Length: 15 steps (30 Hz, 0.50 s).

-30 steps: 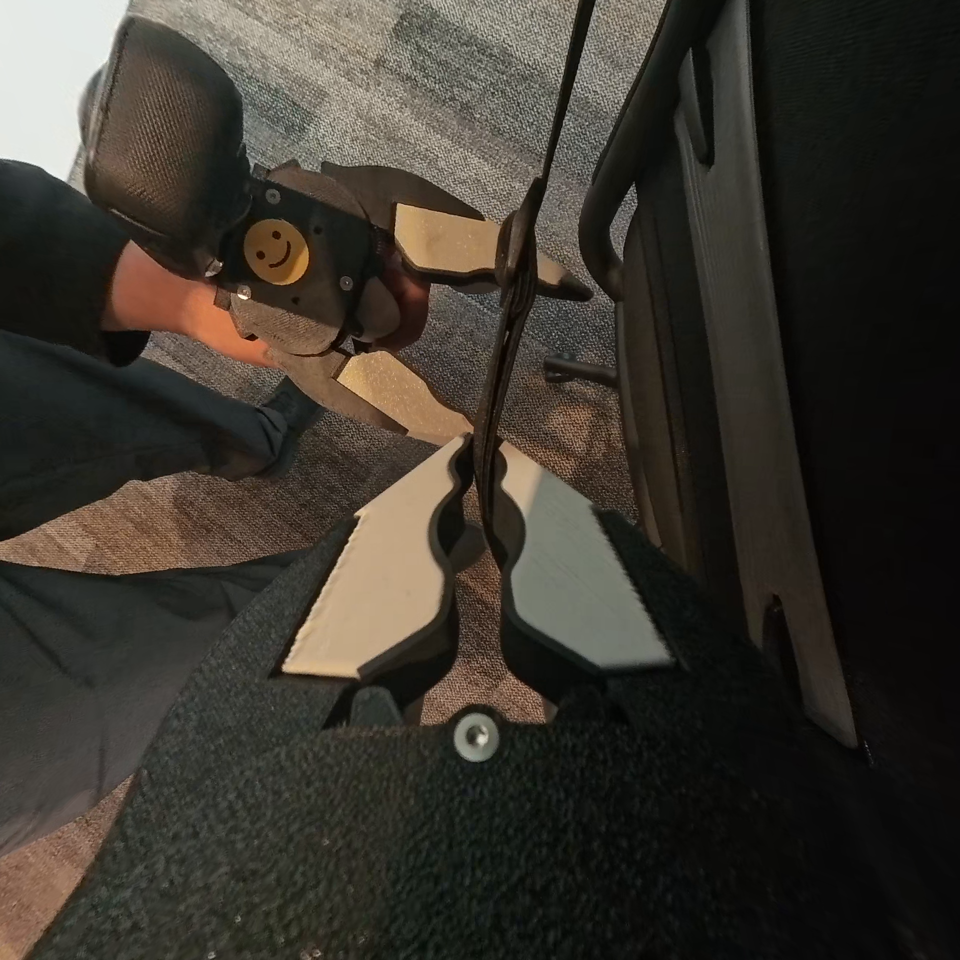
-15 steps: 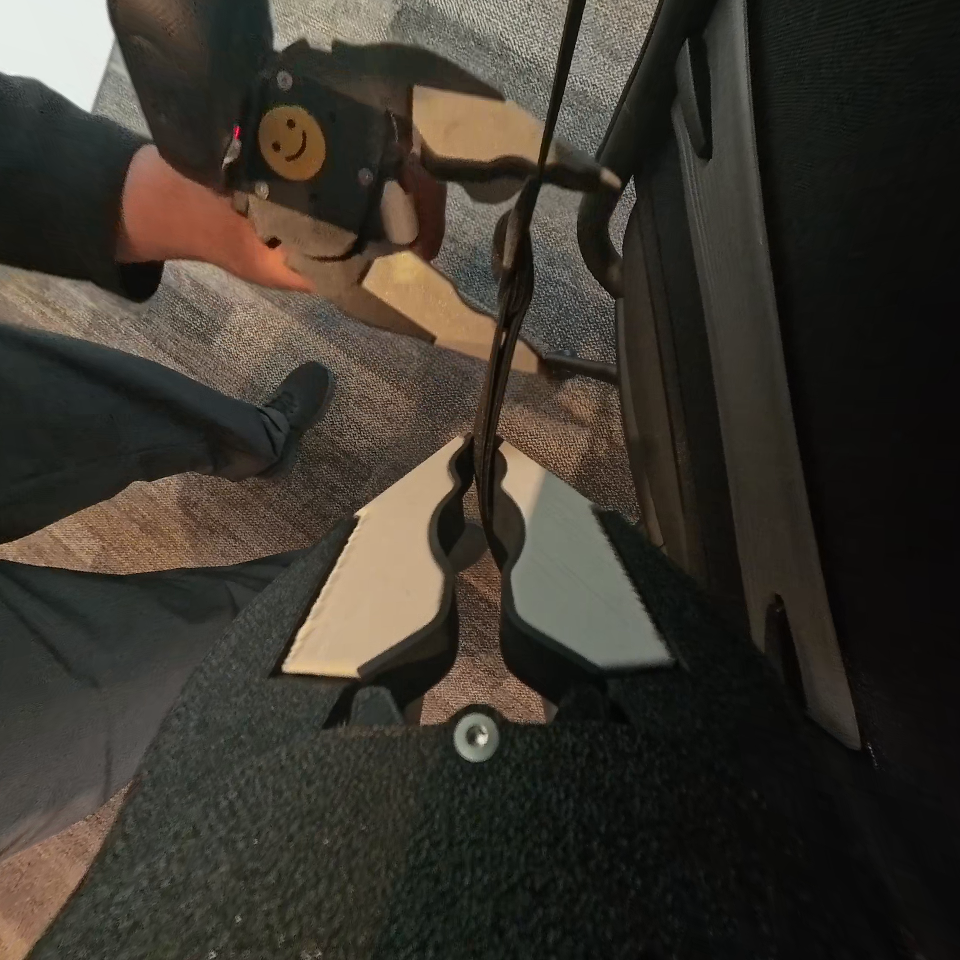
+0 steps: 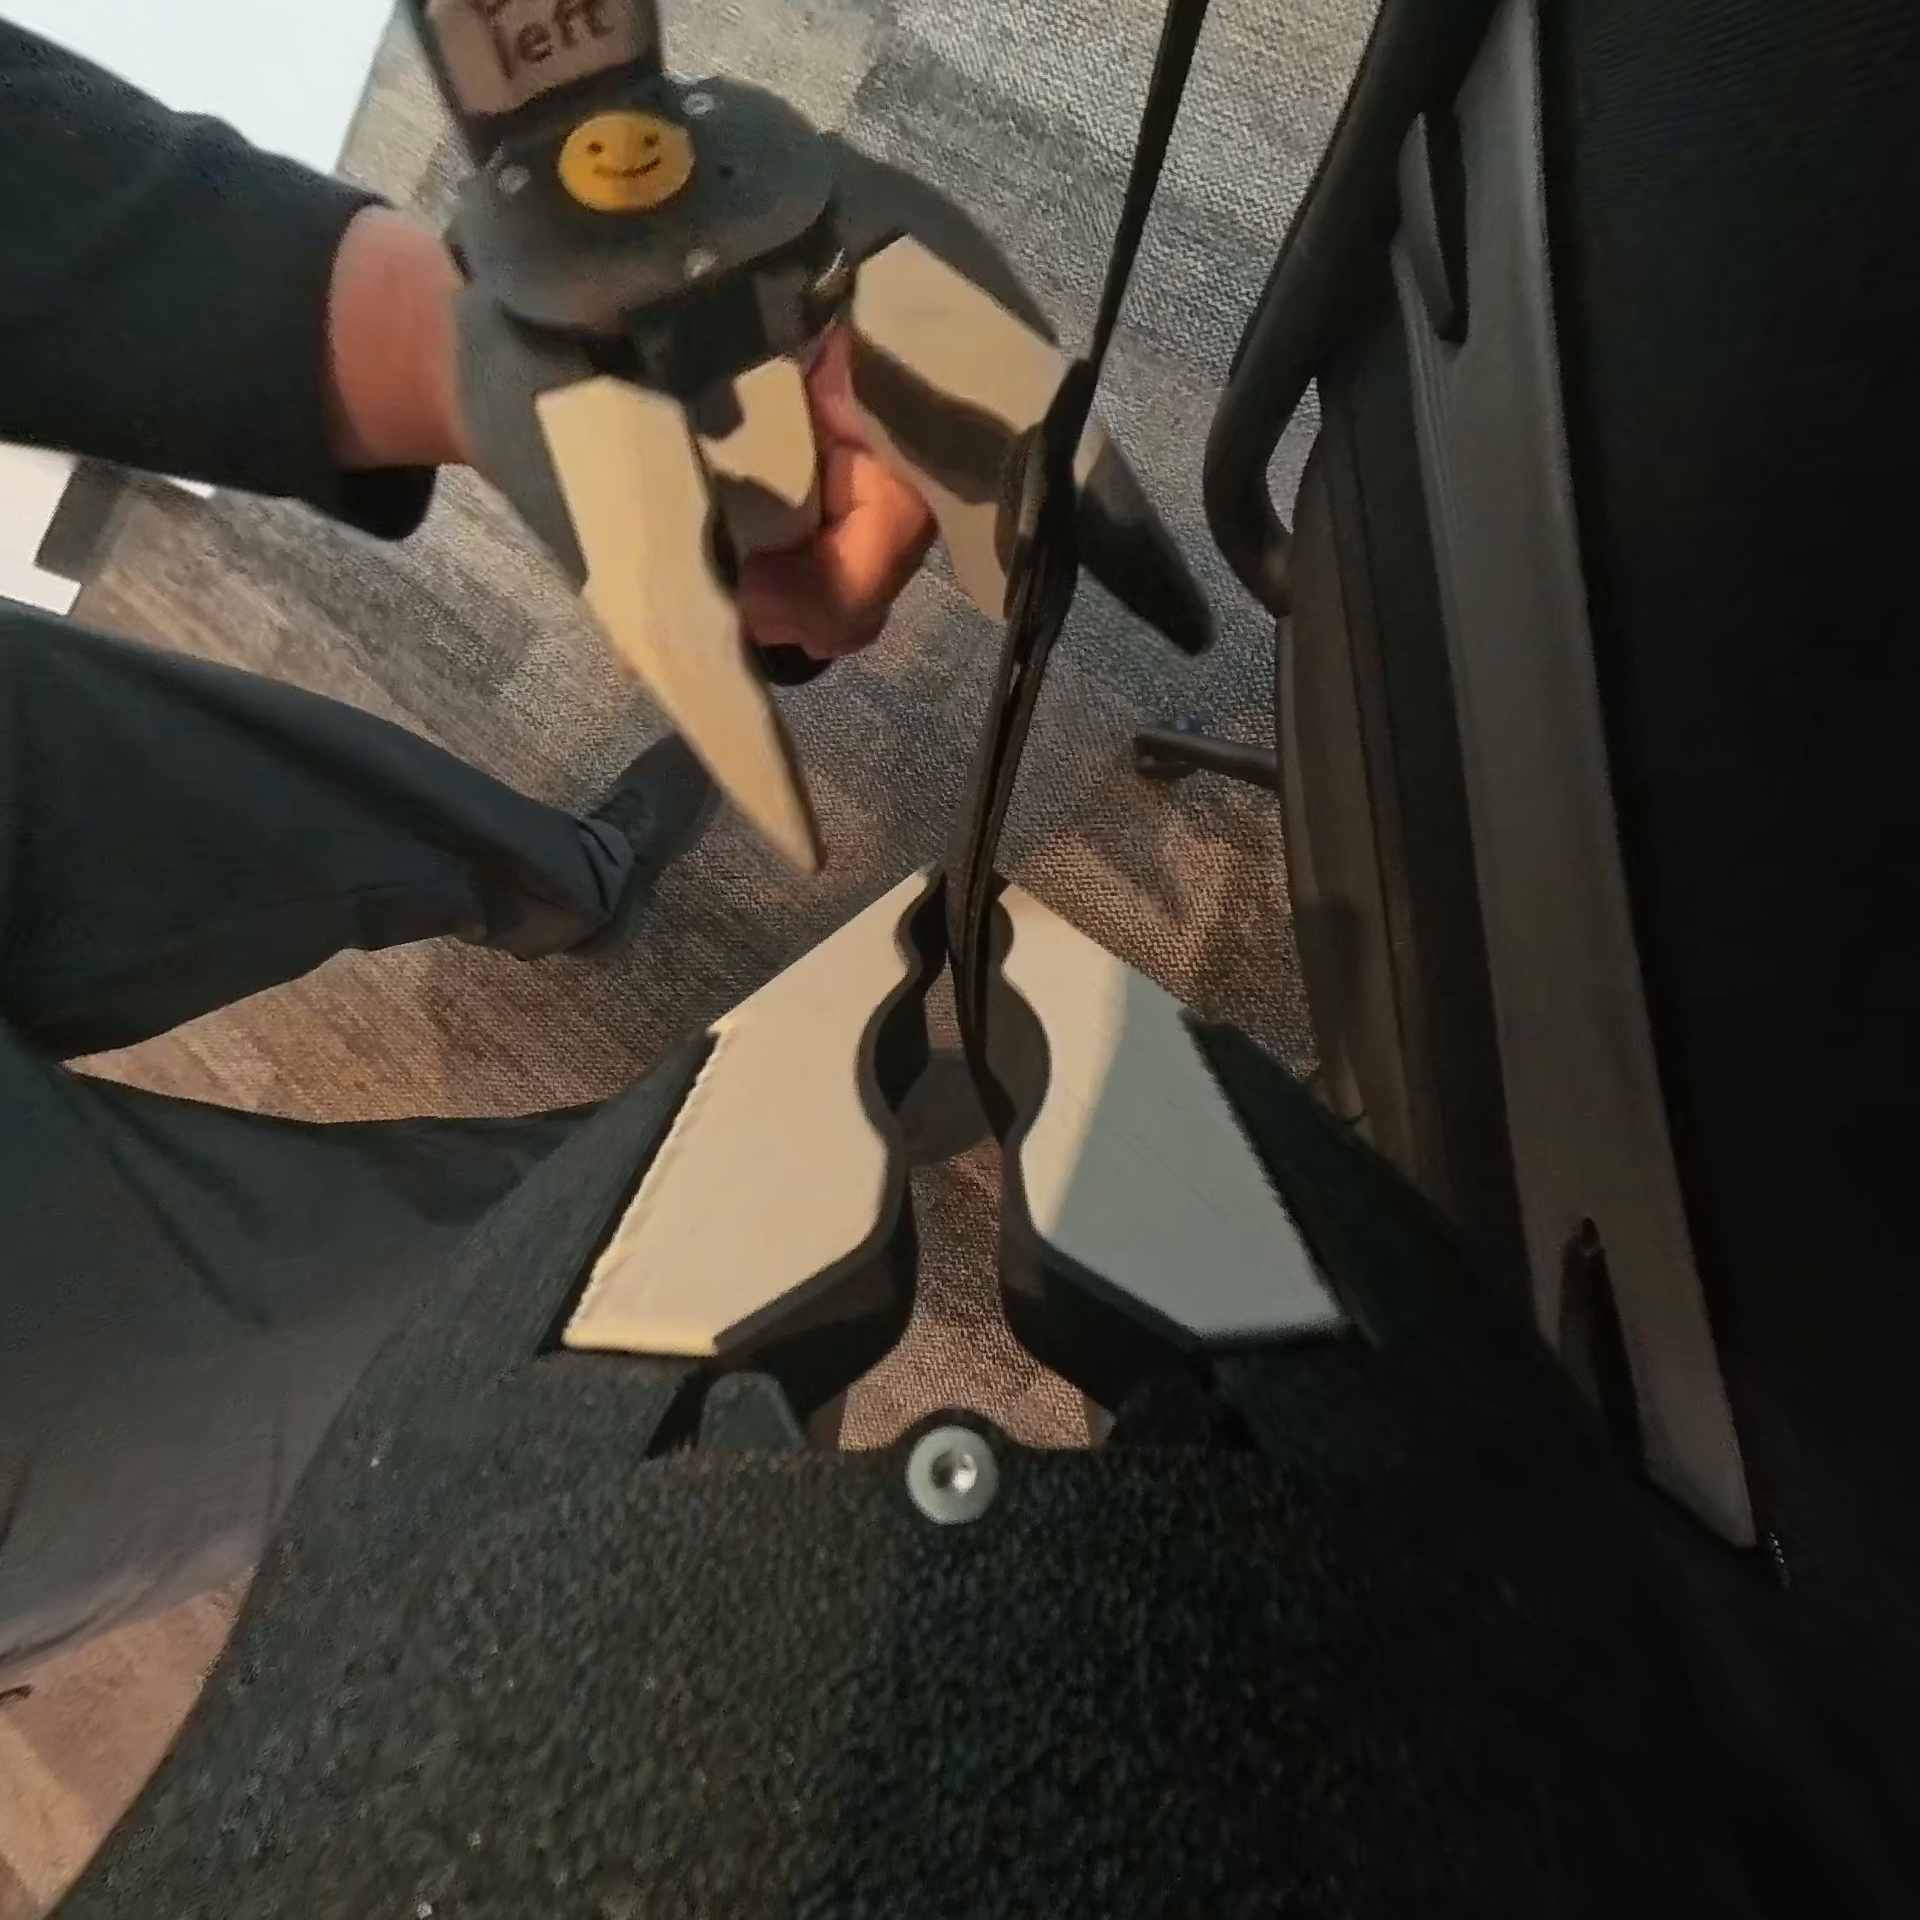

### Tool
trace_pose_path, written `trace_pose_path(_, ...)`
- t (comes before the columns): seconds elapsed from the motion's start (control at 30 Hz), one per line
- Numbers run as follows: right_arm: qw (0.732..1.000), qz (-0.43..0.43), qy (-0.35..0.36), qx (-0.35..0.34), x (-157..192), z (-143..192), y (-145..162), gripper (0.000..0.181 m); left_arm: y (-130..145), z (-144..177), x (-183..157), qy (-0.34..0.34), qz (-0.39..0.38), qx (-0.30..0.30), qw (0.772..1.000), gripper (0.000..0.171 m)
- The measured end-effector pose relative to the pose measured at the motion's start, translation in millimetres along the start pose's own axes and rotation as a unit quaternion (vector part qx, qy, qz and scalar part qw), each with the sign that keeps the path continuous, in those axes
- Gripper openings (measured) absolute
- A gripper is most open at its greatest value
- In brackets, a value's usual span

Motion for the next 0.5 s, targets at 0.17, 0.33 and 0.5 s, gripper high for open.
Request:
trace_pose_path(0.17, 1.0, -0.005, -0.008, -0.017, -0.1, 6.0, -3.1, 0.001, -30.6, 6.5, 0.2, 0.075, 0.097, -0.077, 0.989, 0.028)
trace_pose_path(0.33, 0.998, -0.011, 0.041, -0.042, -15.0, 4.8, -10.5, 0.004, -40.5, 10.5, 1.1, 0.062, 0.128, -0.106, 0.984, 0.007)
trace_pose_path(0.5, 0.992, -0.024, 0.108, -0.059, -15.9, 2.0, -3.2, 0.015, -25.6, 22.3, -4.3, 0.049, 0.12, -0.09, 0.987, 0.006)
Point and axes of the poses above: each gripper's, where its closed fingertips meet, z back along the fingers, y out of its underside, x = y × z across the jaws, the point moved 1 cm from there along z, back along the fingers, and after that the axes turned 4 degrees about -x, right-handed, at the moved point
